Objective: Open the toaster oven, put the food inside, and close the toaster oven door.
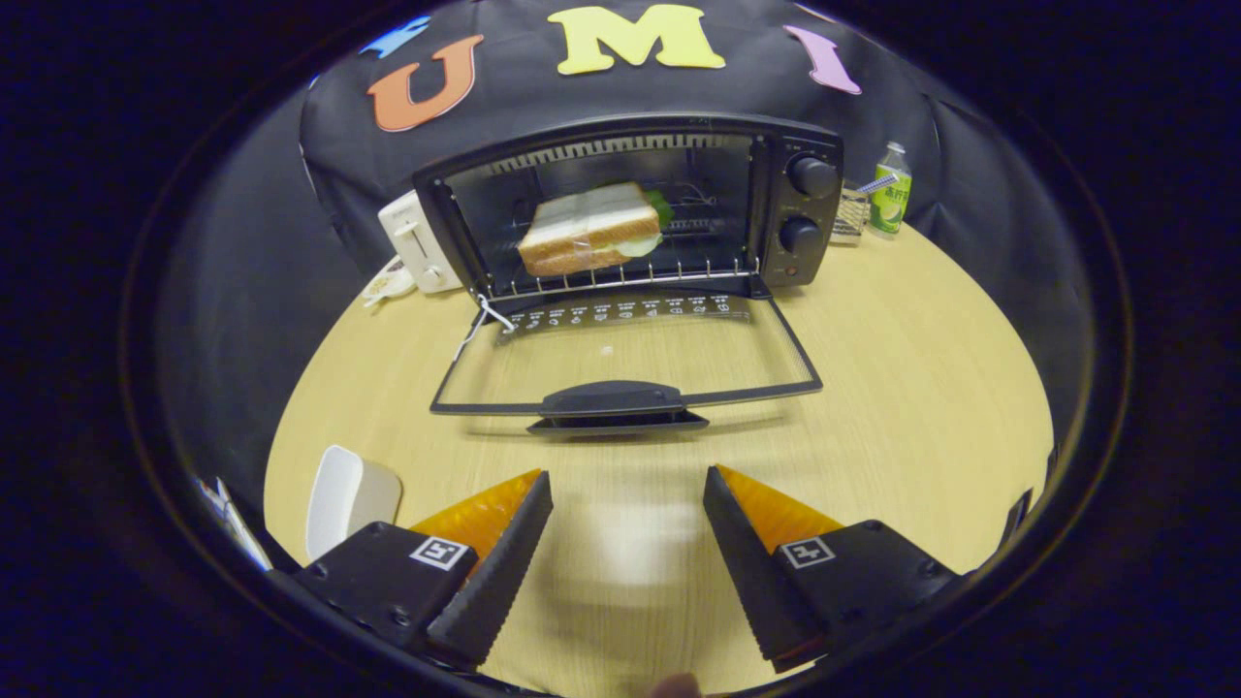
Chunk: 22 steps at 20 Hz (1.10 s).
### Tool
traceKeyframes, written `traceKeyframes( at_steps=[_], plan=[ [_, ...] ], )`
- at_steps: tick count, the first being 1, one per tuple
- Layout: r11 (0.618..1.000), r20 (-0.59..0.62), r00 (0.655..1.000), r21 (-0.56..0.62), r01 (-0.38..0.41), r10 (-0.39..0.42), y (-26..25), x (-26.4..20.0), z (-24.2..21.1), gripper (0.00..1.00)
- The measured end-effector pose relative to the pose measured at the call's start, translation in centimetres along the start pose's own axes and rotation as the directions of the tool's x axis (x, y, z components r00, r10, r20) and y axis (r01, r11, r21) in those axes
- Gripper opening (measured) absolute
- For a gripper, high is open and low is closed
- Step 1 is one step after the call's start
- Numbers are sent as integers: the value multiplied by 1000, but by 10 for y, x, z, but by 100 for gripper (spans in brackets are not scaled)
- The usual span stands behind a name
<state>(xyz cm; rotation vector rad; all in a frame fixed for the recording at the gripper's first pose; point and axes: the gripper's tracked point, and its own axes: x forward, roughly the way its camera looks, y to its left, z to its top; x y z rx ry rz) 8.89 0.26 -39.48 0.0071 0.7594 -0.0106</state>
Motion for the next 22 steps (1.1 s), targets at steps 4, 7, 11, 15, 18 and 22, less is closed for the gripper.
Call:
traceKeyframes(
  at_steps=[4,7,11,15,18,22],
  plan=[
    [1000,-3,1000,-6,12,-12,3,20,-7,100],
    [999,7,999,-8,36,-36,2,31,-5,100],
    [995,4,997,-56,80,-80,-1,44,3,100],
    [997,1,998,-33,68,-68,0,39,7,100],
    [998,44,998,-35,51,-50,3,21,17,100],
    [999,120,993,-25,27,-24,7,-6,40,100]
  ],
)
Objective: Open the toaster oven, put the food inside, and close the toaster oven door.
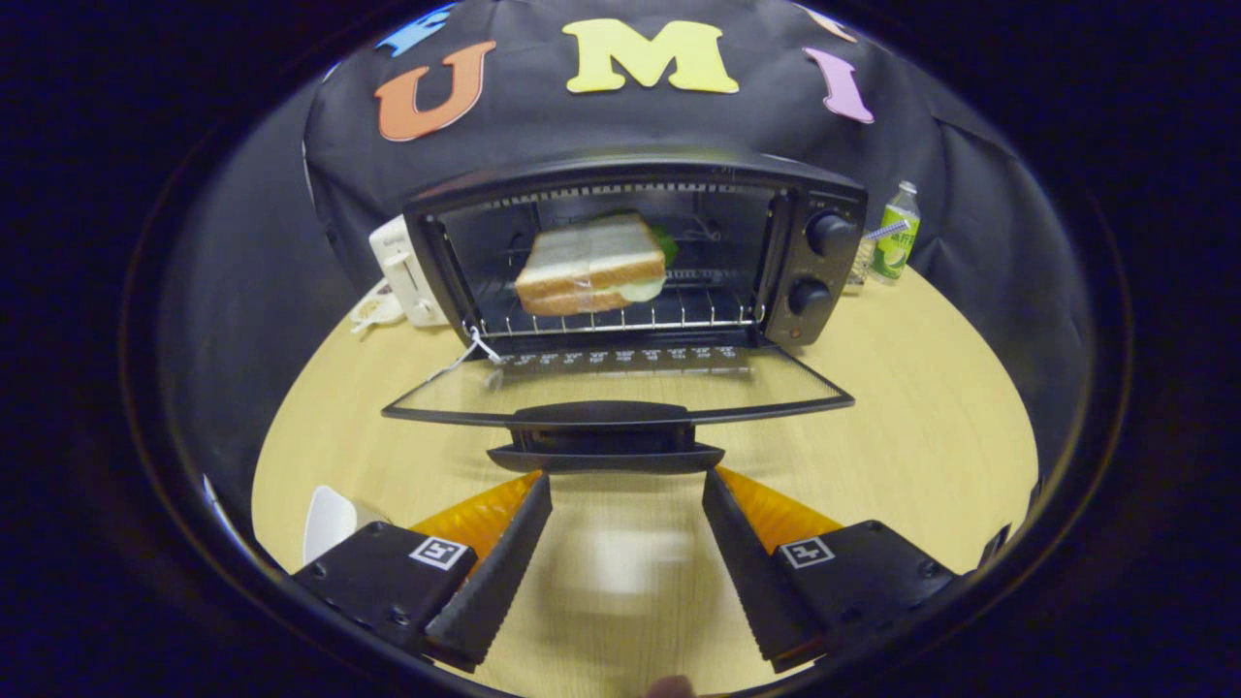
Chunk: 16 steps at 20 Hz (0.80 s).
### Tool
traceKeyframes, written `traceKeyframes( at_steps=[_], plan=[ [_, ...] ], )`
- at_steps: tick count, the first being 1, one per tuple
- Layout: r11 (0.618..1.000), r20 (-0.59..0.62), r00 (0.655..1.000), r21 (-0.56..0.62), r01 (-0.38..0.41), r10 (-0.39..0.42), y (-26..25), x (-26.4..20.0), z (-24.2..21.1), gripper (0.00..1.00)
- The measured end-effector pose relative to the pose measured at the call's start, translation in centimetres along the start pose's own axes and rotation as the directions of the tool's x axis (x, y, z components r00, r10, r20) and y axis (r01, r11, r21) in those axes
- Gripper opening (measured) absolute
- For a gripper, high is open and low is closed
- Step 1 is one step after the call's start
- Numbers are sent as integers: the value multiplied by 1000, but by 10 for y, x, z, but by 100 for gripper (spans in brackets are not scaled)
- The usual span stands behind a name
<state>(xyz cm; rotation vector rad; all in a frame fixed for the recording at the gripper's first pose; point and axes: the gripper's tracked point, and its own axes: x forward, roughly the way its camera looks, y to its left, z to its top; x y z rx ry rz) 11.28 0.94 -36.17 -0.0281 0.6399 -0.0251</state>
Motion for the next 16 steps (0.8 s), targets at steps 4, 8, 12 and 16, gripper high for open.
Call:
traceKeyframes(
  at_steps=[4,8,12,16],
  plan=[
    [1000,88,996,-6,7,-6,2,-20,33,100],
    [1000,185,983,1,-18,17,5,-61,85,100],
    [999,303,953,-17,-29,33,2,-113,139,100],
    [998,404,914,39,-49,29,-3,-186,186,100]
  ],
)
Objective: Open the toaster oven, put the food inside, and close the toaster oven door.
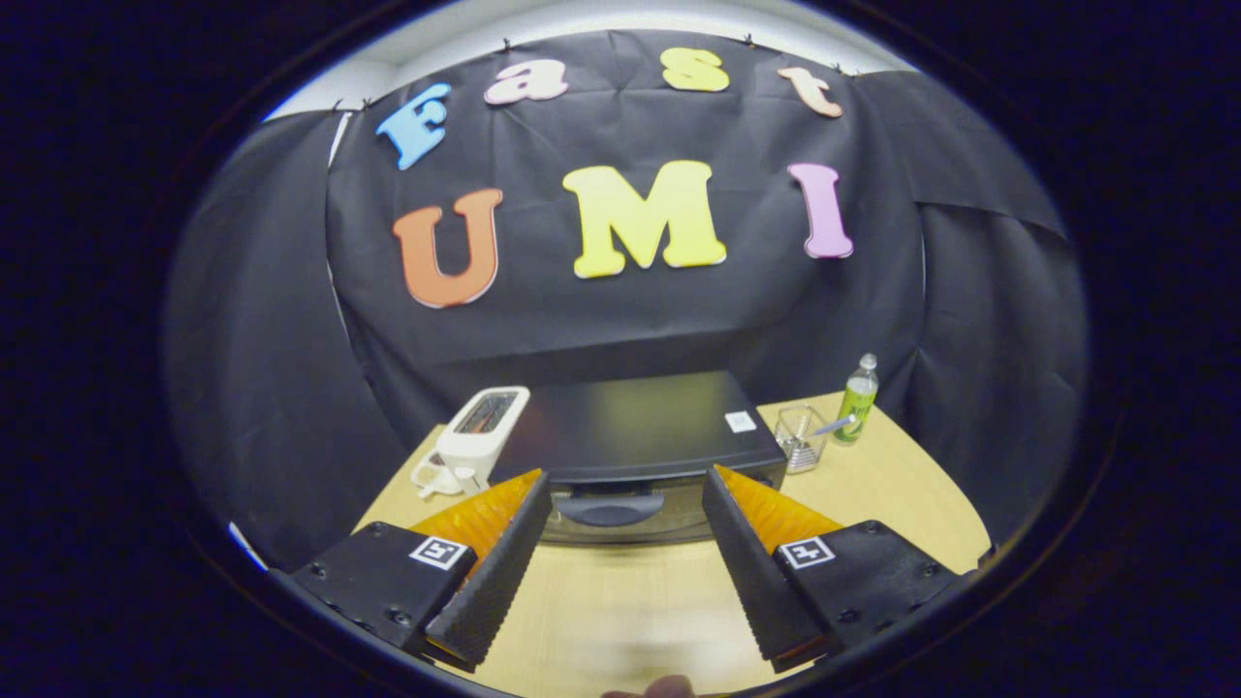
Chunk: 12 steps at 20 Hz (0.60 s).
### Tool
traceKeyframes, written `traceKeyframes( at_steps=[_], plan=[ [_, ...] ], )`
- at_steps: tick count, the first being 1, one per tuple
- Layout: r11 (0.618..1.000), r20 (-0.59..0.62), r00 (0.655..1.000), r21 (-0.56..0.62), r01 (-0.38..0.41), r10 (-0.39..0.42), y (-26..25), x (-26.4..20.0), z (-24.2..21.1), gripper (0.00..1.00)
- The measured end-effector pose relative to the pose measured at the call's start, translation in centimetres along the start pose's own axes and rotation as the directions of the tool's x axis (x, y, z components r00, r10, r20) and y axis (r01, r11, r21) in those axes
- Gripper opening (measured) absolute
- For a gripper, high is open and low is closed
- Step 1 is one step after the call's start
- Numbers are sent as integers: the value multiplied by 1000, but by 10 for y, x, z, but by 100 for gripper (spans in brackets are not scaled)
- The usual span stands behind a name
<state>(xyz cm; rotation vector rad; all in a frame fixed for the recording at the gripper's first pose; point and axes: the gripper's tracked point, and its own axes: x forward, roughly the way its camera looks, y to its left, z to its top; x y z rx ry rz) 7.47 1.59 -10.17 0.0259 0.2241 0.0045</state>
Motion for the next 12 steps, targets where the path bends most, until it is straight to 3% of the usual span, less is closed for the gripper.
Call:
traceKeyframes(
  at_steps=[5,12],
  plan=[
    [998,121,993,-55,12,-5,2,-62,59,100],
    [998,171,985,-57,-5,15,17,-133,74,100]
  ],
)
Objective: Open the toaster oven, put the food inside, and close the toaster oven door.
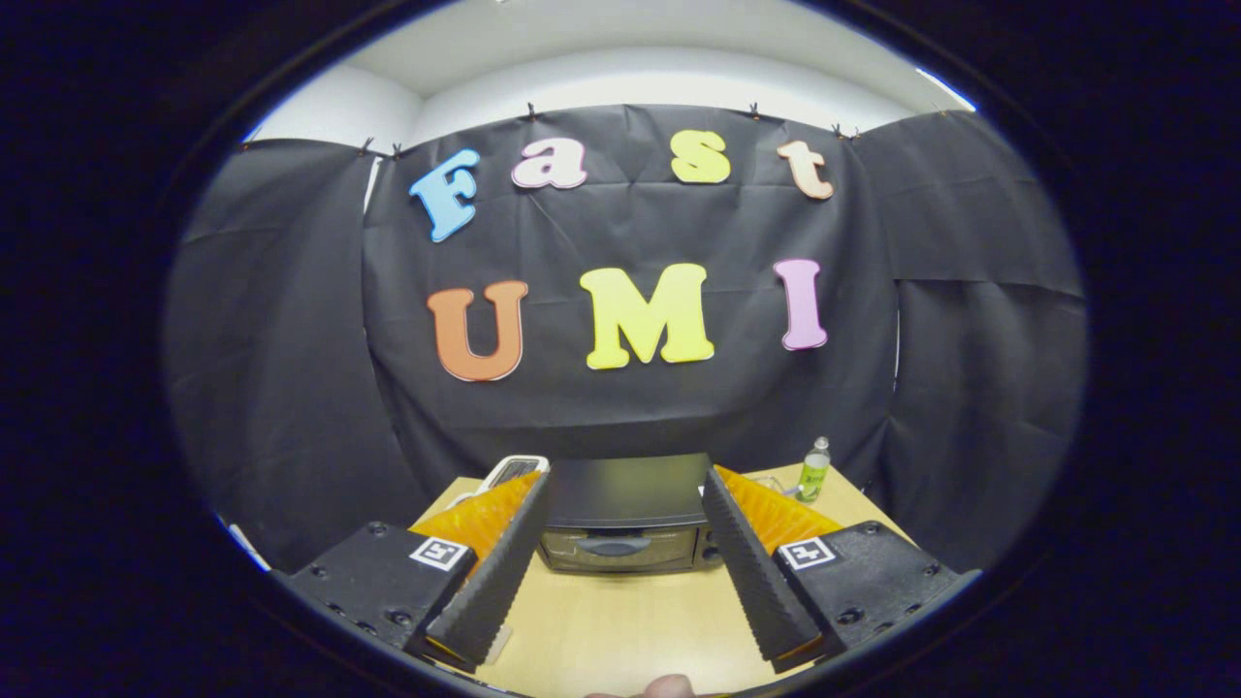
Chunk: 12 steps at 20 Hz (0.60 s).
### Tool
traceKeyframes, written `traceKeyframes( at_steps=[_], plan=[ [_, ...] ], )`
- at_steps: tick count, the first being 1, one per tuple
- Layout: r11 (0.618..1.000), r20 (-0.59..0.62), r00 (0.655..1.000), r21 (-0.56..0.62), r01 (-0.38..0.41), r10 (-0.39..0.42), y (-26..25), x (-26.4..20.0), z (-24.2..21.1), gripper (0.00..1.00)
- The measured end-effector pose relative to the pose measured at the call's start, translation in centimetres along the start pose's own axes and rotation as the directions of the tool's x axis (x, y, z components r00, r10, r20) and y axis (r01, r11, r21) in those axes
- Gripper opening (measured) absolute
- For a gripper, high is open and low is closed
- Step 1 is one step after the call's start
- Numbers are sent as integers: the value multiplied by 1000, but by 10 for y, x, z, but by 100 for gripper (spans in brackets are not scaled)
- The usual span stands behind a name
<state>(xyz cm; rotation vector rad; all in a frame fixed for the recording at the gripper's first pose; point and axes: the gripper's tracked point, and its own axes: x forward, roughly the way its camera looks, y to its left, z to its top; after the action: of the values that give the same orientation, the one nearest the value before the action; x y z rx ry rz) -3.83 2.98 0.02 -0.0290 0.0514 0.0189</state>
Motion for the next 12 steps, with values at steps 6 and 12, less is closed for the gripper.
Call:
traceKeyframes(
  at_steps=[6,12],
  plan=[
    [999,23,1000,31,-9,8,15,-37,-4,100],
    [1000,19,1000,25,-11,11,17,-37,-6,100]
  ],
)
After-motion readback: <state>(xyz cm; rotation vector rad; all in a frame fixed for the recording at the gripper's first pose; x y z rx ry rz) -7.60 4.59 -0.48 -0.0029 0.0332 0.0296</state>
